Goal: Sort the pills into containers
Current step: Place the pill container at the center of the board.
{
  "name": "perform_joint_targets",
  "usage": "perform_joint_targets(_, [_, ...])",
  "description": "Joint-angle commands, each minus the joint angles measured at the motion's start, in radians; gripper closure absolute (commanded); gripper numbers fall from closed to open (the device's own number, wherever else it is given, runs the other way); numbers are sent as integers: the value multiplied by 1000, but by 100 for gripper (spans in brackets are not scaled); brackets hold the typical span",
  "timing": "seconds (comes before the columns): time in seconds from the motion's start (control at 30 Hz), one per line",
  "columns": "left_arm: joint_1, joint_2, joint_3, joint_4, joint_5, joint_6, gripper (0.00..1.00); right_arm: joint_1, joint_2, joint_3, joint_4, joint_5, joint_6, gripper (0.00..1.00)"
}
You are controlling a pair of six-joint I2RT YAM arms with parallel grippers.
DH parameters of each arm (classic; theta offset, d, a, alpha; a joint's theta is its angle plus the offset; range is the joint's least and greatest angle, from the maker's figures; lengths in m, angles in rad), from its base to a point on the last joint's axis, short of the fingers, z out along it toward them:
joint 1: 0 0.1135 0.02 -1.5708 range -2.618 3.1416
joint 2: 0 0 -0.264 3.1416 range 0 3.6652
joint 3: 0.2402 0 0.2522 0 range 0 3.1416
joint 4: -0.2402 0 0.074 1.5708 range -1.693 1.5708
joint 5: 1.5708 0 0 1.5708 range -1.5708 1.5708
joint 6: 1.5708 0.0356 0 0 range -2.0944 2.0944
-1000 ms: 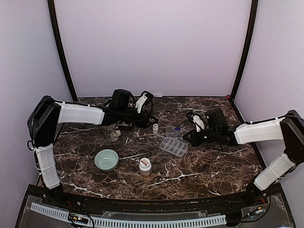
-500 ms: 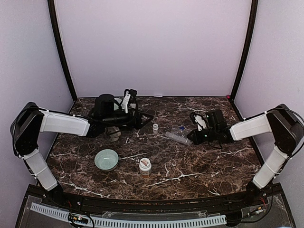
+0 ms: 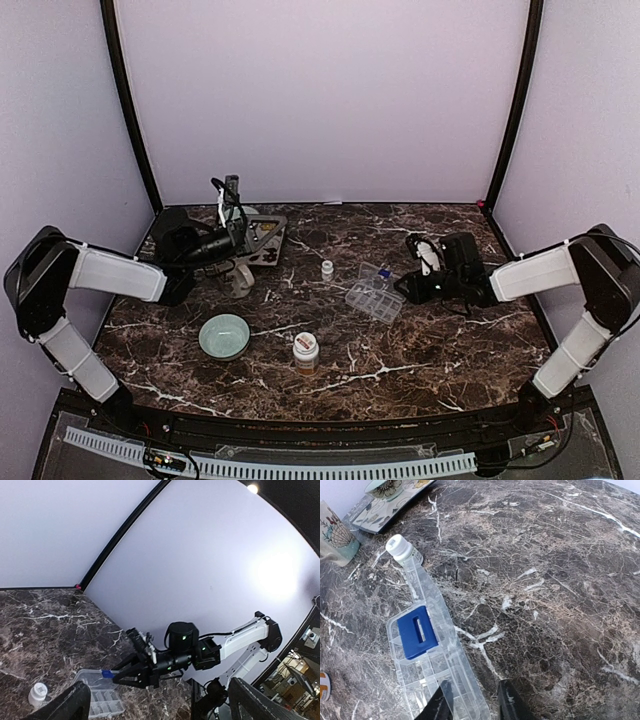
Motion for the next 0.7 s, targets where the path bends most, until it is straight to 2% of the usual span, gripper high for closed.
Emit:
perform_joint_targets(0.0, [-4,-182,-72,-191,-74,149,2,-2,-83,-31,53,12,19,65])
perform_joint_targets(0.17, [-37,-356,-133,-412,-259,330,2,40,-185,-64,25,74,43,55])
perform_joint_targets(0.33, [-160,-469,-162,-589,-453,487,3,159,-319,-40,-85,260,53,52])
perform_joint_targets(0.43, [-204,-485,-165,-653,-520,534,5,193,-336,-17,-139,312,68,50])
perform_joint_targets(0.67, [-335,-433,-117,-797,-697,681,8,225,-260,28,-218,414,88,49])
